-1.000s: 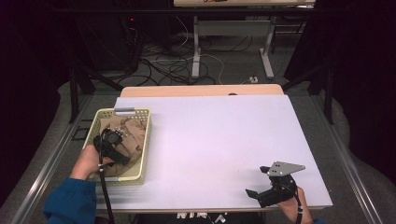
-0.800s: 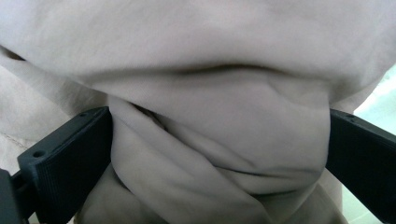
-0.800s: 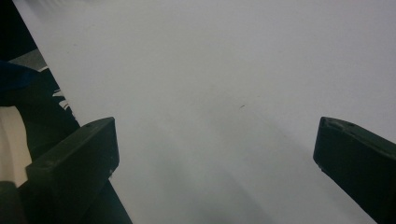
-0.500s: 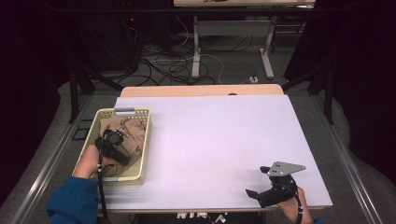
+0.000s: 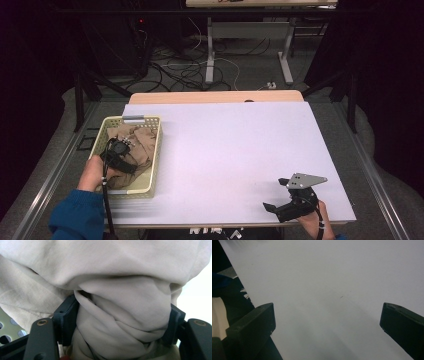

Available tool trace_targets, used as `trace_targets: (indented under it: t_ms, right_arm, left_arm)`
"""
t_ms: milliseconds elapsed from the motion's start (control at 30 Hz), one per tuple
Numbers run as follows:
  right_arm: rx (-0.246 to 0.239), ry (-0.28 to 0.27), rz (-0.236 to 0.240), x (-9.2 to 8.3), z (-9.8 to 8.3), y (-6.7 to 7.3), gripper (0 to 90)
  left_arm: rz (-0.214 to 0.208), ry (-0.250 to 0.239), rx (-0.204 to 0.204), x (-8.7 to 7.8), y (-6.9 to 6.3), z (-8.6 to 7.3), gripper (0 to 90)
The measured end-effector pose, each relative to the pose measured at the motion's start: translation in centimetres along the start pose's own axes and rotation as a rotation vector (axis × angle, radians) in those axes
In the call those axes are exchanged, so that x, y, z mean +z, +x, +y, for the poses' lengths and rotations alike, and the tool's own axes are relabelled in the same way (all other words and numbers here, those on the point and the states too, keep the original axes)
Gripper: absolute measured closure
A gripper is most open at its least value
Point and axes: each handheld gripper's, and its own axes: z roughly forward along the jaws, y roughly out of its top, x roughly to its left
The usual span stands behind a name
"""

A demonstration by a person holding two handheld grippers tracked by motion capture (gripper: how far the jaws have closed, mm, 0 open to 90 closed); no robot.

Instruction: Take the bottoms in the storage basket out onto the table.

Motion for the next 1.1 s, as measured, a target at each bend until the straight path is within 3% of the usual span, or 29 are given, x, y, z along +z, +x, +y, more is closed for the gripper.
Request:
trace_targets:
  t_ms: [167, 267, 600, 800, 1100]
  right_arm:
    - [0.001, 0.001, 0.000, 0.0, 0.0, 0.0, 0.0]
    - [0.002, 0.001, -0.003, 0.0, 0.0, 0.0, 0.0]
    - [0.002, 0.003, -0.003, 0.0, 0.0, 0.0, 0.0]
    - [0.002, -0.006, -0.002, 0.0, 0.0, 0.0, 0.0]
    - [-0.003, -0.010, -0.003, 0.0, 0.0, -0.1, 0.0]
  left_arm:
    - [-0.011, -0.026, 0.009, -0.2, 0.3, -0.2, 33.8]
    - [-0.023, -0.051, -0.007, -0.4, 0.6, -0.4, 36.4]
    - [-0.004, -0.124, -0.046, -1.4, 1.3, -1.1, 63.7]
    - [0.003, -0.155, -0.049, -1.5, 1.4, -1.2, 69.5]
    - [-0.003, -0.219, -0.066, -2.4, 1.7, -2.0, 70.5]
